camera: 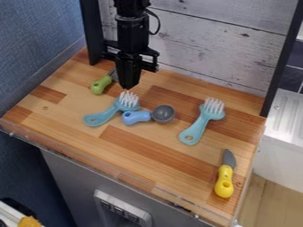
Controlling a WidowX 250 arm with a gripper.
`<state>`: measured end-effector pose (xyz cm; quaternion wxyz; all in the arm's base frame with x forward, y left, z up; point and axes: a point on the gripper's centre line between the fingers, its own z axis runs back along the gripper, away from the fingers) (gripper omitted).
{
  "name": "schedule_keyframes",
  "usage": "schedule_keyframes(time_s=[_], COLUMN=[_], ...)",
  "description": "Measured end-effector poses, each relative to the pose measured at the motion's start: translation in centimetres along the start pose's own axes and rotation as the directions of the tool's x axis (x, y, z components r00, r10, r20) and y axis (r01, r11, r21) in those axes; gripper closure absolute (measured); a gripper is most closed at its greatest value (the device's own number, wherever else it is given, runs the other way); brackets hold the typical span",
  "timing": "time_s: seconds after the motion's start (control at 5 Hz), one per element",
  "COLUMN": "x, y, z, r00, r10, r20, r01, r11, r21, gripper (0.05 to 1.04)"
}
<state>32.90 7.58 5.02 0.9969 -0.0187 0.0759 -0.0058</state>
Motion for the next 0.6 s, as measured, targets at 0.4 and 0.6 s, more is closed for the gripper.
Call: schedule_keyframes(time_s=[0.4,0.6], x=[1.9,3.1], y=[0.9,2.0], z=[0.7,1.4], r00=[1.0,0.998], r10=[0.021,0.058], r20=[0.002,0.01], r01=[-0.021,-0.058], r11=[1.0,0.998], r21=[-0.001,-0.004], gripper=[0.584,0.275])
